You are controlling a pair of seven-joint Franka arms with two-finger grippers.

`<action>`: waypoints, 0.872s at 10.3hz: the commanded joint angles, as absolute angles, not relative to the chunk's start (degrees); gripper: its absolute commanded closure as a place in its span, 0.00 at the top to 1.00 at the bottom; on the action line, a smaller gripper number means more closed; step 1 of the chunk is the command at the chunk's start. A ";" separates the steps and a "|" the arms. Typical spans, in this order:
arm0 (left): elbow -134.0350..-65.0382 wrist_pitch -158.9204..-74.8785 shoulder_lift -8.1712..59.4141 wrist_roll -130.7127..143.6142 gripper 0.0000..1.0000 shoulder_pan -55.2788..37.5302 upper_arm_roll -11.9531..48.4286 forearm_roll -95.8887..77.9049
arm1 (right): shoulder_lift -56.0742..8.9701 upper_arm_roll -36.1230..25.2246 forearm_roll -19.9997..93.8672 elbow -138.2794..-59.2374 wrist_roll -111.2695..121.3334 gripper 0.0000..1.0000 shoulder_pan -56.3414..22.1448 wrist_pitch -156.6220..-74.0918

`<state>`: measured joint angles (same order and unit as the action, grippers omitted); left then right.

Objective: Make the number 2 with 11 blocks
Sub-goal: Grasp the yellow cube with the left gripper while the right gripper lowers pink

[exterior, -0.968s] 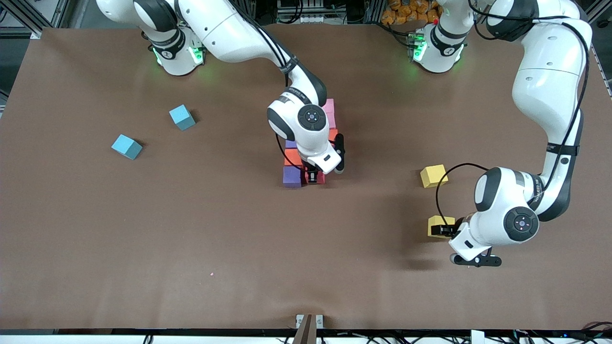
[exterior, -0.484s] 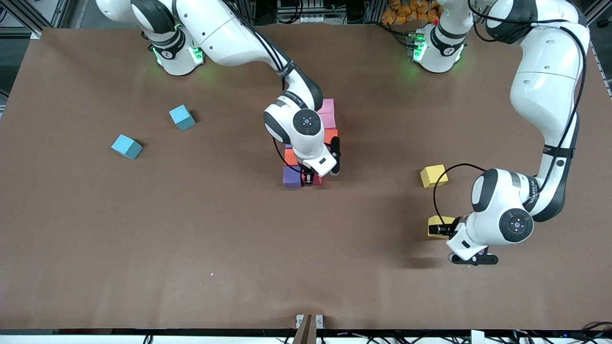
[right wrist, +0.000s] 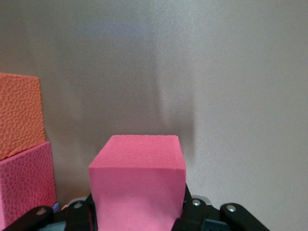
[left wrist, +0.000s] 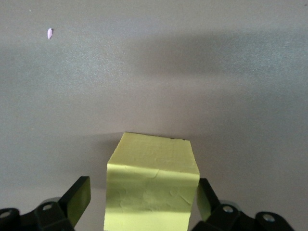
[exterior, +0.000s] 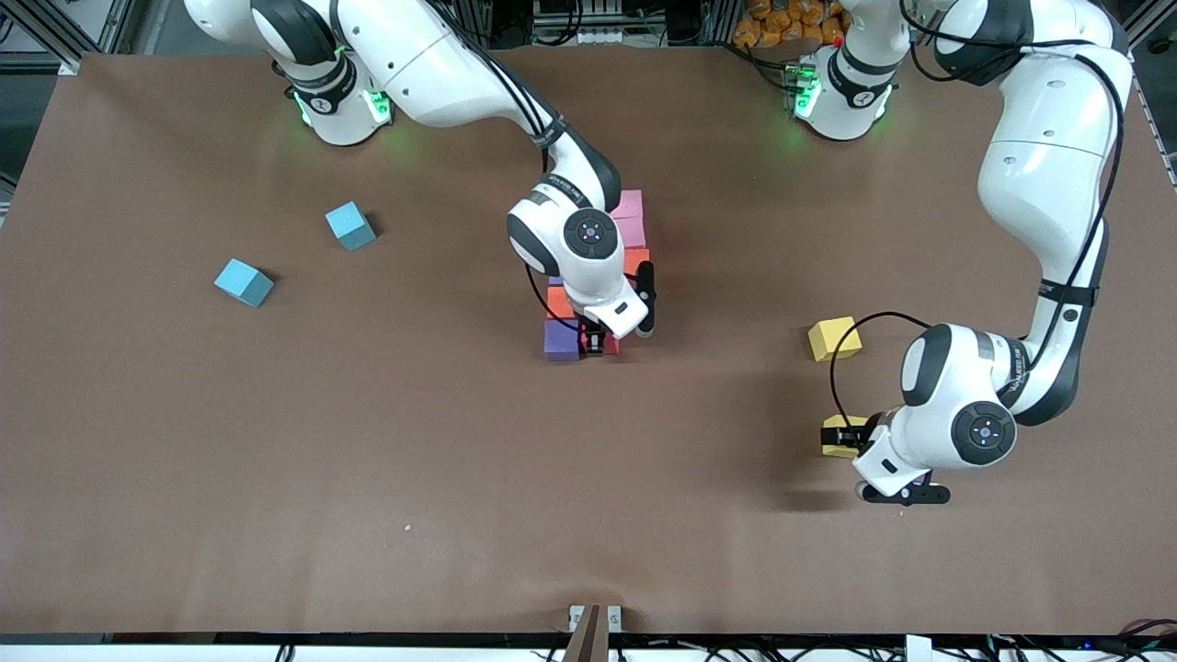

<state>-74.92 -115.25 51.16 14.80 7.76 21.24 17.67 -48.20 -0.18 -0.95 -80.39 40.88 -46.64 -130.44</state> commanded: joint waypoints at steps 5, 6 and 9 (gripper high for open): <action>-75.76 -115.58 50.54 14.68 0.51 7.82 21.45 19.16 | -46.58 1.23 -1.85 -82.53 40.17 0.34 -45.70 -131.04; -75.76 -115.58 50.36 14.68 0.46 7.82 21.45 19.16 | -46.58 1.14 -1.93 -82.53 40.08 0.34 -45.79 -131.04; -75.59 -114.96 49.58 14.76 0.44 7.82 21.53 19.07 | -46.41 1.05 -1.67 -82.53 39.99 0.34 -45.79 -130.96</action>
<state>-75.02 -115.27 51.01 14.71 7.69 21.30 17.69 -48.16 0.02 -0.99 -80.41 40.79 -46.63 -130.46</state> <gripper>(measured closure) 0.410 0.405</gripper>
